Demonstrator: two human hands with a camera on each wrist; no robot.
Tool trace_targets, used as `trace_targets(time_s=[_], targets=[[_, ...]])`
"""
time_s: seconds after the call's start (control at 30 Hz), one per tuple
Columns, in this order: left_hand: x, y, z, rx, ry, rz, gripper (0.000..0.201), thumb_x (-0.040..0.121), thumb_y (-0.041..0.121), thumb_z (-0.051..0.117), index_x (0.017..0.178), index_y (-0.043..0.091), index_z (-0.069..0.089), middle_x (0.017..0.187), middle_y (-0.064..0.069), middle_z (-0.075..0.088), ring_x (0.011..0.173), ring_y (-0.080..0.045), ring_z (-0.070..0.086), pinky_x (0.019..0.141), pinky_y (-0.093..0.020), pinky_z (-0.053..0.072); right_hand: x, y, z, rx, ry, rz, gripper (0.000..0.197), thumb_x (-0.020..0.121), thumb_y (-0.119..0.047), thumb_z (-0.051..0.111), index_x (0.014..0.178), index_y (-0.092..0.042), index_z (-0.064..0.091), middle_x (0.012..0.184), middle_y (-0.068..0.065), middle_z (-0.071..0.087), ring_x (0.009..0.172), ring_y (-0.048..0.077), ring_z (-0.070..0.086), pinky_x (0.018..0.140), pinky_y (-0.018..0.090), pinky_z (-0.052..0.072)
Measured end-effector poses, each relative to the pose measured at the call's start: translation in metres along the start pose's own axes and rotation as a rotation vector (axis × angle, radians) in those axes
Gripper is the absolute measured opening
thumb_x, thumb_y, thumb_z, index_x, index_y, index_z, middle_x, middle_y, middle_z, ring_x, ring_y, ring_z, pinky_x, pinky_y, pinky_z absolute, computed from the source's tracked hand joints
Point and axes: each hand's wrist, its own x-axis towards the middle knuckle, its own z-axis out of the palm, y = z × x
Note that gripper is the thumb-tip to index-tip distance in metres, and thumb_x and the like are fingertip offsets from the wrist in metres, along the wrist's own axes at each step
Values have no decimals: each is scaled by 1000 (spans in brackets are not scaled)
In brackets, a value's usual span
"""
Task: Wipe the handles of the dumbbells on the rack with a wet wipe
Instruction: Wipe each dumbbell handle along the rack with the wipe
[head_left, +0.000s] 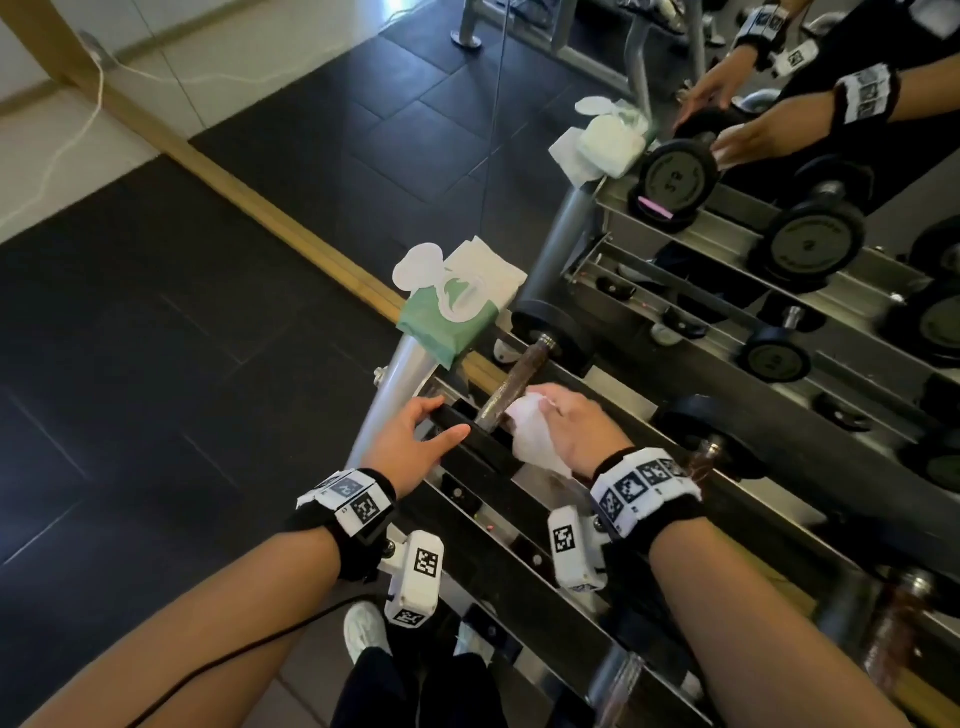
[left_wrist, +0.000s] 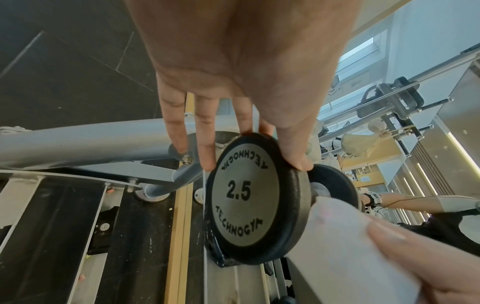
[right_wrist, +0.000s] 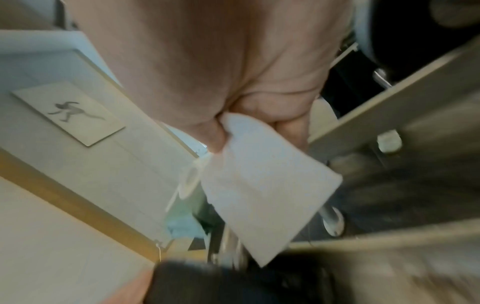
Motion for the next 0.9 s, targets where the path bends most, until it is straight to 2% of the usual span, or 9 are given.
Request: trace_targets(time_s=[0.13, 0.33, 0.43, 0.53, 0.6, 0.67, 0.7, 0.77, 0.9], targets=[[-2, 0, 2, -10, 16, 10, 62, 83, 49, 73, 138, 36, 47, 144, 3, 50, 120, -19, 59, 97, -45, 54, 10, -20, -39, -211, 39, -25, 23, 105, -30, 33, 122, -22, 47, 104, 5, 55, 93, 20, 52, 81, 31, 35], [-5, 1, 2, 32, 62, 19, 61, 83, 51, 72, 137, 37, 48, 144, 10, 51, 119, -15, 58, 102, -38, 49, 33, -51, -55, -244, 207, -198, 20, 104, -28, 33, 116, -29, 48, 98, 8, 62, 86, 25, 60, 74, 39, 50], [-7, 4, 1, 43, 75, 20, 58, 83, 52, 71, 136, 40, 49, 141, 14, 51, 115, -11, 58, 97, -31, 47, 38, -50, -38, -368, 145, -284, 26, 104, -26, 34, 123, -35, 48, 91, 5, 64, 85, 25, 65, 75, 35, 49], [-8, 5, 1, 58, 71, 32, 56, 83, 53, 70, 134, 43, 48, 139, 16, 50, 113, -4, 52, 86, -21, 43, 39, -40, -13, -532, -83, -277, 40, 104, -15, 36, 141, -27, 48, 125, 15, 62, 117, 31, 59, 97, 36, 44], [-9, 5, 1, 68, 77, 39, 55, 83, 55, 70, 132, 45, 48, 137, 18, 50, 111, 1, 45, 75, -12, 34, 36, -35, 1, -707, -256, -245, 50, 102, -7, 37, 151, -19, 35, 157, 11, 32, 145, 28, 29, 117, 37, 25], [-8, 3, 1, 66, 72, 35, 55, 82, 57, 69, 132, 46, 47, 138, 17, 50, 111, 2, 44, 70, -9, 30, 32, -33, 8, -820, -315, -227, 58, 101, -2, 40, 154, -20, 24, 164, 2, 12, 152, 21, 8, 121, 35, 16], [-7, 2, 1, 63, 68, 34, 56, 82, 57, 69, 132, 45, 47, 139, 16, 50, 111, 1, 44, 69, -8, 30, 28, -32, 8, -766, -300, -215, 60, 100, 0, 41, 153, -22, 26, 164, 0, 12, 151, 18, 10, 121, 34, 19], [-5, 2, 1, 65, 58, 40, 56, 83, 55, 70, 133, 44, 48, 139, 14, 51, 112, 1, 46, 70, -8, 33, 21, -28, 5, -620, -263, -188, 55, 100, 0, 41, 150, -23, 36, 161, 3, 25, 145, 22, 31, 117, 35, 28], [-4, 7, -4, 57, -4, 22, 62, 81, 50, 74, 135, 39, 47, 144, 10, 50, 120, -8, 52, 95, -24, 48, 11, -30, -16, -351, -301, -185, 30, 99, -7, 49, 128, -12, 56, 125, 16, 61, 115, 27, 58, 104, 33, 41]])
